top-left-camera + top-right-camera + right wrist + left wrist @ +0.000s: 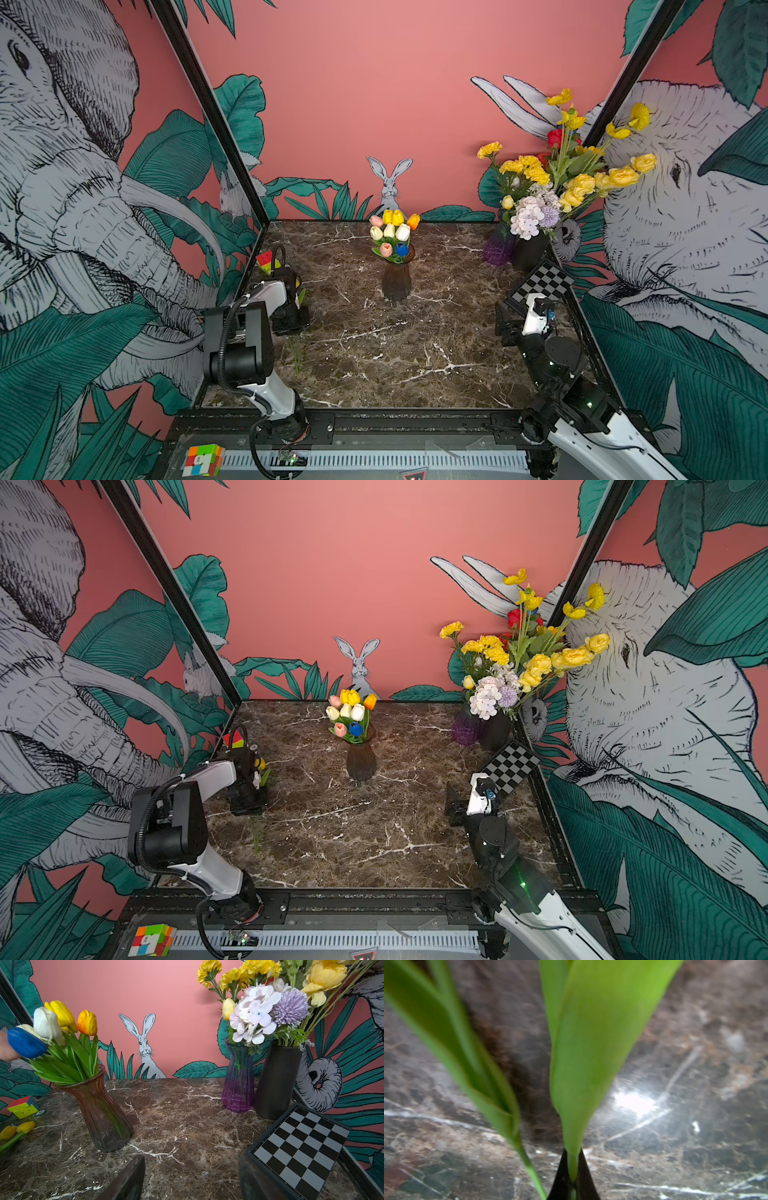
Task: Pick out yellow flowers from the vase
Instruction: Place the flower at the center of the board.
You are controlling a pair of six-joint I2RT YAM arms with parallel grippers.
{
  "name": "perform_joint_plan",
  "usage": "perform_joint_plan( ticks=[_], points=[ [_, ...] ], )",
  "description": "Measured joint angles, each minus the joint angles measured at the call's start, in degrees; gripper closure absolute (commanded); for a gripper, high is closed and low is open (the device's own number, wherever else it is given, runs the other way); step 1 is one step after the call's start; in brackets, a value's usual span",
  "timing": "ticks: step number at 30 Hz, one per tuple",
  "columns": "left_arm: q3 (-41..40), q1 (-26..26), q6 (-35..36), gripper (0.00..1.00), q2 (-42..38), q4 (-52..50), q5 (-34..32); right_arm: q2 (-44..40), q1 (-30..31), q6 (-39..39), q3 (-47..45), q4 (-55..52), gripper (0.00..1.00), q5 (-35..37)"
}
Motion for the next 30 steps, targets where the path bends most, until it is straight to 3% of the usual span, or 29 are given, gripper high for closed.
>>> perform_joint_plan(
  ticks=[5, 10, 17, 25, 30],
  points=[
    [0.4, 3.6, 0.0, 0.81, 0.3, -0.1, -1.9, 0.0, 0.0, 0.0, 0.0, 0.0, 0.3, -0.1],
    [0.7, 3.7, 0.3, 0.67, 0.3, -0.5, -2.8, 0.2, 0.0, 0.1, 0.0, 0.1, 0.3, -0.5],
    [0.7, 3.7, 0.4, 0.58, -0.3, -0.9, -1.7, 3.6, -0.1, 0.9, 0.7, 0.3, 0.35, -2.5],
    [0.7, 1.8, 0.9, 0.43, -9.8, -0.7, 3.0, 16.3, -0.1, 0.9, 6.4, 3.3, 0.35, -11.0],
    [0.7, -1.5, 1.2, 0.37, -18.0, -0.4, 3.3, 25.8, -0.2, -0.8, 9.9, 7.3, 0.4, -17.7]
  ],
)
